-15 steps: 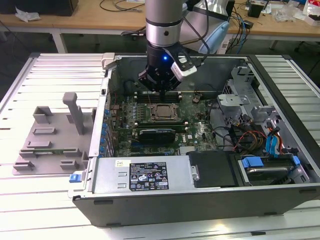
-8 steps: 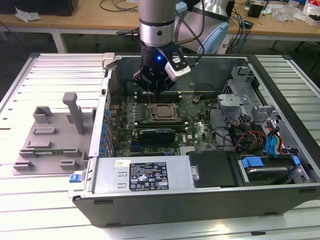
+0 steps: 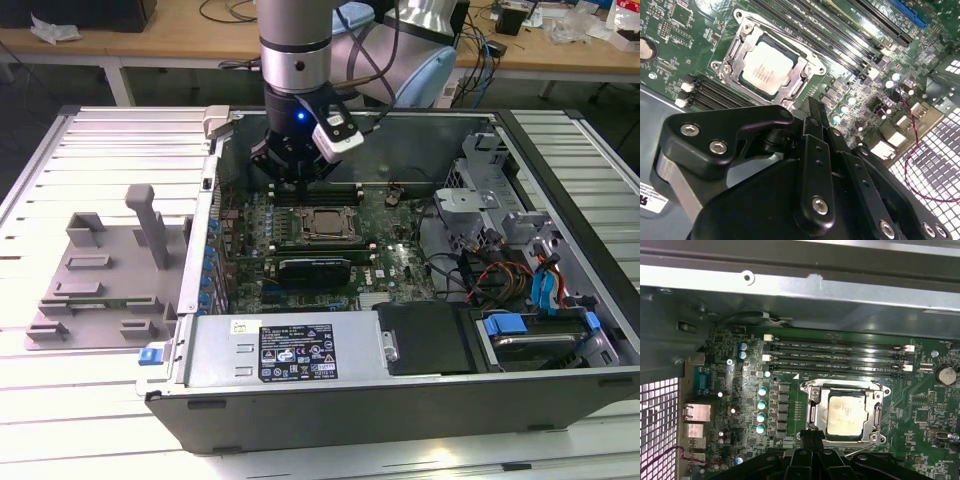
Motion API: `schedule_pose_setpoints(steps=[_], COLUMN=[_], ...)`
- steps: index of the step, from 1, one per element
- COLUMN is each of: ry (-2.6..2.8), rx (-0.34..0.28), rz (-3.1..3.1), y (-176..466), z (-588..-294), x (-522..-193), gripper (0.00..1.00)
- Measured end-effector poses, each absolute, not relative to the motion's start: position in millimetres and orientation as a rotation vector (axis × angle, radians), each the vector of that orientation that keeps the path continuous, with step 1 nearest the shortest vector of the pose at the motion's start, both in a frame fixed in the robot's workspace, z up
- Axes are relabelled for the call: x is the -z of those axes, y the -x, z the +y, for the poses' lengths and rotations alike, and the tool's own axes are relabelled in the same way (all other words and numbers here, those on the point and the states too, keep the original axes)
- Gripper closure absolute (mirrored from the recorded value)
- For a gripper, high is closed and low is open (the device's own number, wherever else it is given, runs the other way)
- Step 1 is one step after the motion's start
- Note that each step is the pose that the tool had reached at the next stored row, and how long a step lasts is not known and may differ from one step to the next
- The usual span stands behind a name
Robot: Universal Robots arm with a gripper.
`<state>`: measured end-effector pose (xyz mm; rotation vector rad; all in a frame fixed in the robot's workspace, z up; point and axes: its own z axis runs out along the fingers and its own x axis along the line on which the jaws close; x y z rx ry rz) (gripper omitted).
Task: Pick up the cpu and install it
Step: 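Install the first cpu locking lever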
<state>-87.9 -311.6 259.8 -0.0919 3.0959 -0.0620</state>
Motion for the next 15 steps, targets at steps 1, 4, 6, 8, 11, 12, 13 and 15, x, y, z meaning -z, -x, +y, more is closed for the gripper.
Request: schedule_pose_setpoints(steps=[1,4,6,8,11,12,13,15], ry=[0.092,0.092,0.091,0.091,0.089,0.089,0.089,0.089], rx=[0.061,0.042,0.036,-0.008,-0.06,-0.06,-0.06,-0.06], rz=[3.096,3.096,3.096,3.095,3.094,3.094,3.094,3.094], y=[89,92,93,98,100,100,100,100], z=[-312,-312,-312,-312,-312,-312,-312,-312], x=[-260,-260,-260,-260,-260,-260,-260,-260], gripper=[0.89,0.89,0.89,0.89,0.89,0.89,0.89,0.89])
